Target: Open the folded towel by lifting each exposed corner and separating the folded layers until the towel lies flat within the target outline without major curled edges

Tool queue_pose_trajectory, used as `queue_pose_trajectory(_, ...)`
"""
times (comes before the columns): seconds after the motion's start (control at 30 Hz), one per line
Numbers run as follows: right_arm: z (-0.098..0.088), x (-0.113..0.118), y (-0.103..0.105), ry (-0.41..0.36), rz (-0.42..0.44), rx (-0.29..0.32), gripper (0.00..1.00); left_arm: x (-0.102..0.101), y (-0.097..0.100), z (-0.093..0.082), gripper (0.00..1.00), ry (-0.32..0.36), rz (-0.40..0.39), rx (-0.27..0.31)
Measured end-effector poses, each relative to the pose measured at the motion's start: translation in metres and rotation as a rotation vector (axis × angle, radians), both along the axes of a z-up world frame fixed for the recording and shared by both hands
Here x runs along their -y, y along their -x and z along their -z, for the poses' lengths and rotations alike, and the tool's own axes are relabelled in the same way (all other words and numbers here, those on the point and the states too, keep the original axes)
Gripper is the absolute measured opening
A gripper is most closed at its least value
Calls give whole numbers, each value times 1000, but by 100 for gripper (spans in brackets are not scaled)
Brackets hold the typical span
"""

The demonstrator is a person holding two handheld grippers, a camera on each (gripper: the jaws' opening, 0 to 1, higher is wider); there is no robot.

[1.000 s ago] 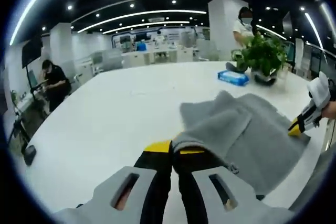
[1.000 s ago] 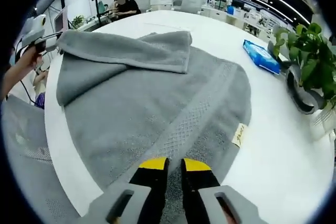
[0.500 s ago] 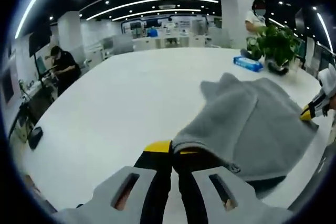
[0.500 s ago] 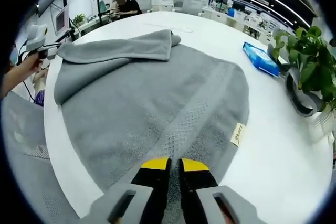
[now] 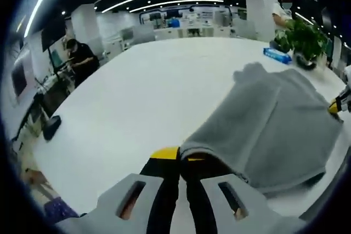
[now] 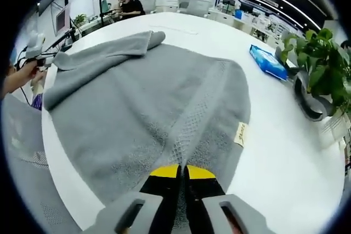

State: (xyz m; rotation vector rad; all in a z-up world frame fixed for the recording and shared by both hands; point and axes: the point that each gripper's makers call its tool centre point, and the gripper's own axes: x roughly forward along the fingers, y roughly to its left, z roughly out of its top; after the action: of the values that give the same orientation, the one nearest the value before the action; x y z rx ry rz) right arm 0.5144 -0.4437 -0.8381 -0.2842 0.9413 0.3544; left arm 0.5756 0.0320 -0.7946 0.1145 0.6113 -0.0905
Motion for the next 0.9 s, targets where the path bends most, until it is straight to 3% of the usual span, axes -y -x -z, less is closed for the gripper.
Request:
queue_pose_trajectory(0.23, -1, 8, 3, 27, 8, 7, 0, -24, 19, 10, 2, 14, -78, -22)
queue_pose_trajectory(0.57, -1, 31, 15, 55, 20, 13, 0, -29, 31, 23, 2, 23, -118, -58)
queue_pose_trajectory(0.9, -1, 66, 47, 61, 88, 9, 0, -32, 36, 27, 2, 28, -132, -83)
